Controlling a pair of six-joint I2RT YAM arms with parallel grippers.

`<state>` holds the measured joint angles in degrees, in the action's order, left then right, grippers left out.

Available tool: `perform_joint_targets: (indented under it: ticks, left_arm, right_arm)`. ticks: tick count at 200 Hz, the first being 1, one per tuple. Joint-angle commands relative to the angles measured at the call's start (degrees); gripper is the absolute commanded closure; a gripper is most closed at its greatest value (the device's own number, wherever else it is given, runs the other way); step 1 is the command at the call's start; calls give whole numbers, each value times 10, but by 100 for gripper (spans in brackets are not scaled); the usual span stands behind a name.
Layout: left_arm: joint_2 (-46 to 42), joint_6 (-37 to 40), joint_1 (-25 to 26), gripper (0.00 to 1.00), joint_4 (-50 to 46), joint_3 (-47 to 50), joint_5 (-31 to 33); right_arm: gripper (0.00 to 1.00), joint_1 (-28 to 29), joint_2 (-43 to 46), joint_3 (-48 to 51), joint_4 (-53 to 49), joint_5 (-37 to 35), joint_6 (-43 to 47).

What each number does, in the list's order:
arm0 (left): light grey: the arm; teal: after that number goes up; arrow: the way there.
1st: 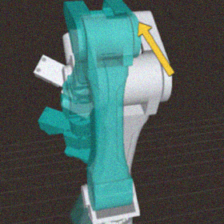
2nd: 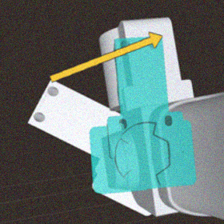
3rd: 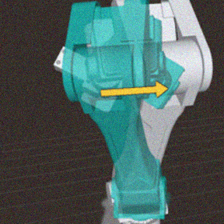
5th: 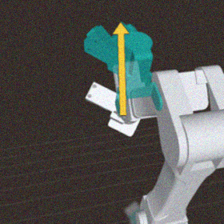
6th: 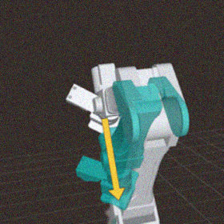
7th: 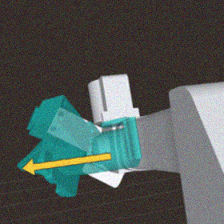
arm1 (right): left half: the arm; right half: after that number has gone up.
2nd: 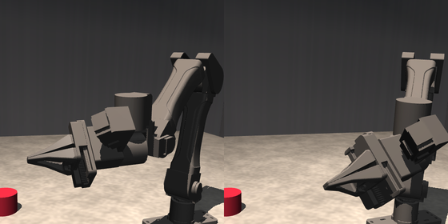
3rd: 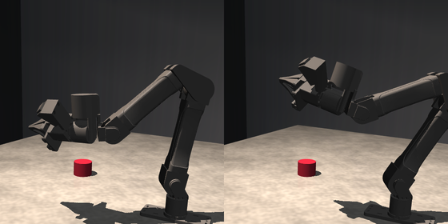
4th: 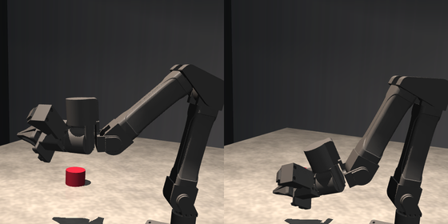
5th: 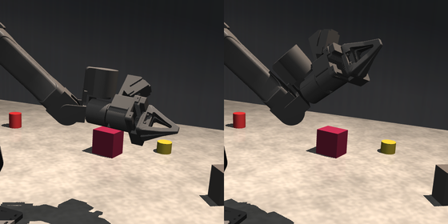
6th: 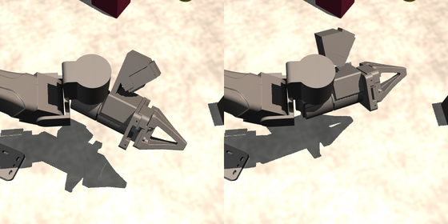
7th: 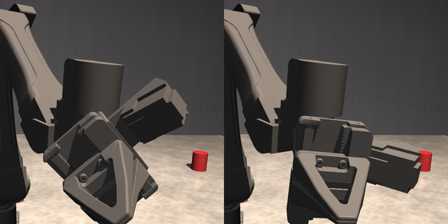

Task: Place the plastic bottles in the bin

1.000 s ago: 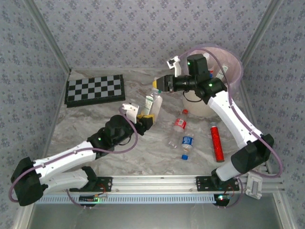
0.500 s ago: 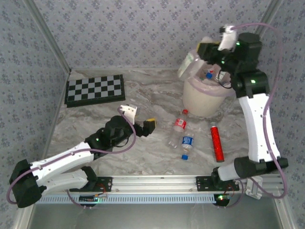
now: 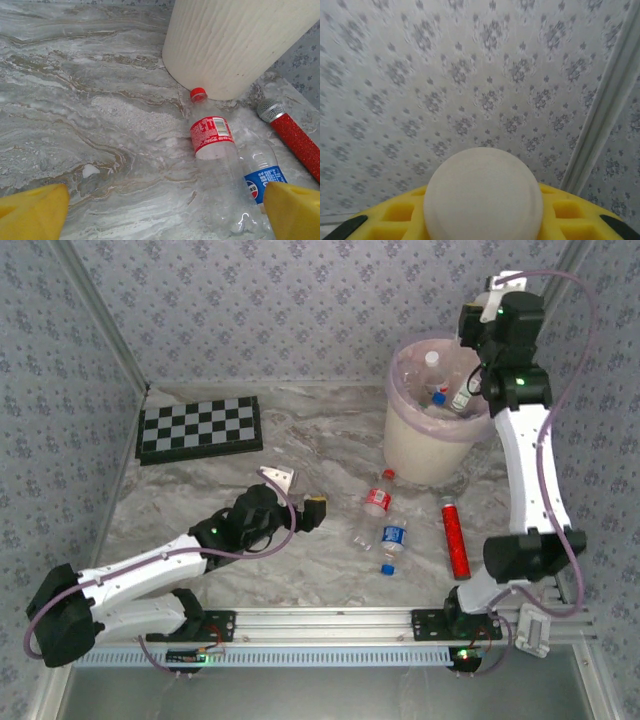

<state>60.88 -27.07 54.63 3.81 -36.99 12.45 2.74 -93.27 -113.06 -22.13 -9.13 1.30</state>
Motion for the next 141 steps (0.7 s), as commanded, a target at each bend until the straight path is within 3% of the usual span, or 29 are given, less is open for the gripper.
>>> perform_joint_targets:
  ticks: [1,39,78,117,141]
  left_arm:
    - [-3,-5,1,1,-7,-9,4]
    - [-2,-11,2,2,-4,-7,6]
    - [-2,-6,1,2,-22,-13,18]
    - [9,-4,0,2,-27,-19,20]
    - [22,-1,-1,2,-24,-27,19]
  right_arm:
    - [100,0,-33,-26,79,-15,38]
    - [100,4,-104,-44,39,5,27]
    - [100,-4,-167,-90,-104,46,-8]
    - [100,-18,-187,-55,-179,88,-42]
    - [100,-24,-190,0,-169,109,-53]
